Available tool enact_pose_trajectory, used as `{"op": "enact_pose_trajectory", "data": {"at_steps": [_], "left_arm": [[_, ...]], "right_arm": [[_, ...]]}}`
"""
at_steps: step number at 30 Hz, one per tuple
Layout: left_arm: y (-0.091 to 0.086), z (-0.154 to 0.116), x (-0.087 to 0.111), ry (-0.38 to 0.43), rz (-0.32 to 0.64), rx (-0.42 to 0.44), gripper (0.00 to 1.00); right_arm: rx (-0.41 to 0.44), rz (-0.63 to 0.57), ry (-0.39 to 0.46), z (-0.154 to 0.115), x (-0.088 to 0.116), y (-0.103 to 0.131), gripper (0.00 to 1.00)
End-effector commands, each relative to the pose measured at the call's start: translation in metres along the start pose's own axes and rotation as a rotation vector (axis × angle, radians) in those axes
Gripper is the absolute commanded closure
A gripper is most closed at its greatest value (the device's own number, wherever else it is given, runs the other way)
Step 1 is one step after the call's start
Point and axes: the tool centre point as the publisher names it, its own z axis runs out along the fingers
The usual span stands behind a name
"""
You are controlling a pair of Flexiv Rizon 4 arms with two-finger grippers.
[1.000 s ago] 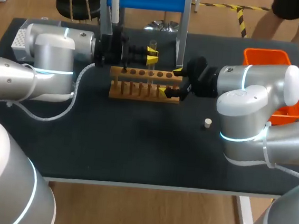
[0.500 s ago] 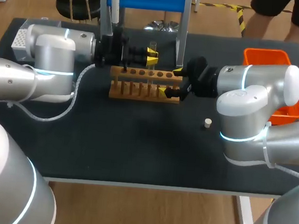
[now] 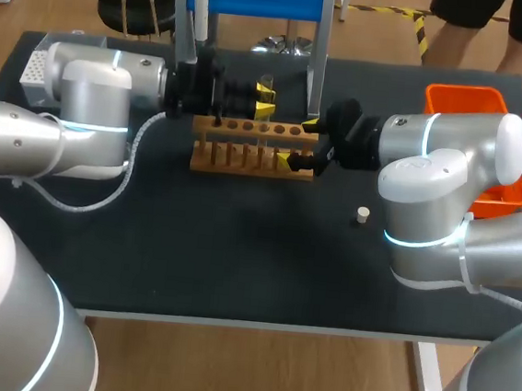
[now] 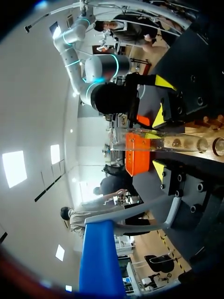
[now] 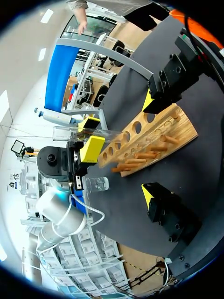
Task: Invert the test tube, pick up the pipette, mount the tip to pipette, aspirate from beaker and dispense into the tube, eject the tip, return the pipette, and cap with the stopper.
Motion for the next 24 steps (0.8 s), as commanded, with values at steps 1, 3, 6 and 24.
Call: {"op": "enact_pose_trajectory", "data": {"at_steps": [1,3,6,24], "left_arm": [[-0.001,-0.001,0.0,0.001,-0.007,-0.001,0.0],[-0.003,-0.002,0.001,-0.002,-0.013,-0.007,0.0],[-0.008,-0.006,0.003,-0.007,-0.019,-0.012,0.0],[-0.085,-0.126,0.064,-0.232,-0.048,-0.179,0.0]], "right_arm": [[0.0,0.0,-0.001,0.0,0.0,0.0,0.0],[0.0,0.0,-0.001,0.0,0.0,0.0,0.0],[0.0,0.0,-0.001,0.0,0.0,0.0,0.0],[0.0,0.0,-0.001,0.0,0.0,0.0,0.0]]}}
